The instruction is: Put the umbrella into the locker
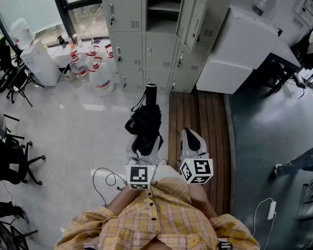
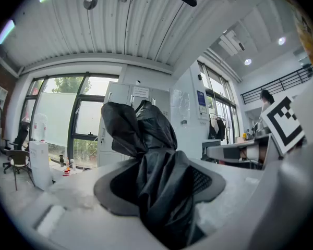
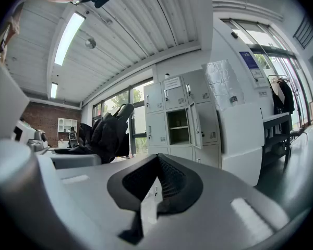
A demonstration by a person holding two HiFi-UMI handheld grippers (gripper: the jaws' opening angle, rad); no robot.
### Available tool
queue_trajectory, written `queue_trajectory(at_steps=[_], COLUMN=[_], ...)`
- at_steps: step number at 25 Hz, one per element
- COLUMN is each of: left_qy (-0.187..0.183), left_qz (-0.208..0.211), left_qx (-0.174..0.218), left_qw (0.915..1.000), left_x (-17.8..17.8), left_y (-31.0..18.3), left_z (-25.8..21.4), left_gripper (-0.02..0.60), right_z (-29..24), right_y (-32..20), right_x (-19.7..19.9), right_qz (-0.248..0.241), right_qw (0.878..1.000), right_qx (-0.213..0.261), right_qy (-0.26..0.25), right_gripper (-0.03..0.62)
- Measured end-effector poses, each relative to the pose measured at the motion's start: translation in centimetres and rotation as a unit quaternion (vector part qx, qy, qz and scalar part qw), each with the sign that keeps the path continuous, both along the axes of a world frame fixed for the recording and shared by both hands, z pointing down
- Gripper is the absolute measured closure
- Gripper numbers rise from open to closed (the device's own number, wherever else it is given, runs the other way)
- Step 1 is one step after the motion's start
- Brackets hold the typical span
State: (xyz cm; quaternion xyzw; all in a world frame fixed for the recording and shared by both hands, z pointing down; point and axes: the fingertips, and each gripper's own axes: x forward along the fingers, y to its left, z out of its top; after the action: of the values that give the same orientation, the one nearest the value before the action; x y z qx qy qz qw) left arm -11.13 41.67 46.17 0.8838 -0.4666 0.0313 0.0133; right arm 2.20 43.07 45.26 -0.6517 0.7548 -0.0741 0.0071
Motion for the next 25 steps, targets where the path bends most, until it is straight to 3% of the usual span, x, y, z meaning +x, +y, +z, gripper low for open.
queue_trajectory(at_steps=[12, 25], left_qy=[-0.015, -0.037], left_qz=[-0.004, -0.026], left_qx=[-0.006, -0.028], left_qw=[0.9999, 0.9986], left_x=[2.1, 6.8], left_y=[-2.3, -13.2], left_z=[1.2, 1.4], left_gripper=[0.341, 0.341], right_z=[0.5, 0.4], right_y=[-2.4, -13.8], right_x=[1.5, 6.6], right_qz=[-0.02, -0.052], right_qw=[1.0, 0.998], right_qx=[0.007, -0.003], right_qy=[-0.011, -0.023], right_gripper=[0.595, 0.595])
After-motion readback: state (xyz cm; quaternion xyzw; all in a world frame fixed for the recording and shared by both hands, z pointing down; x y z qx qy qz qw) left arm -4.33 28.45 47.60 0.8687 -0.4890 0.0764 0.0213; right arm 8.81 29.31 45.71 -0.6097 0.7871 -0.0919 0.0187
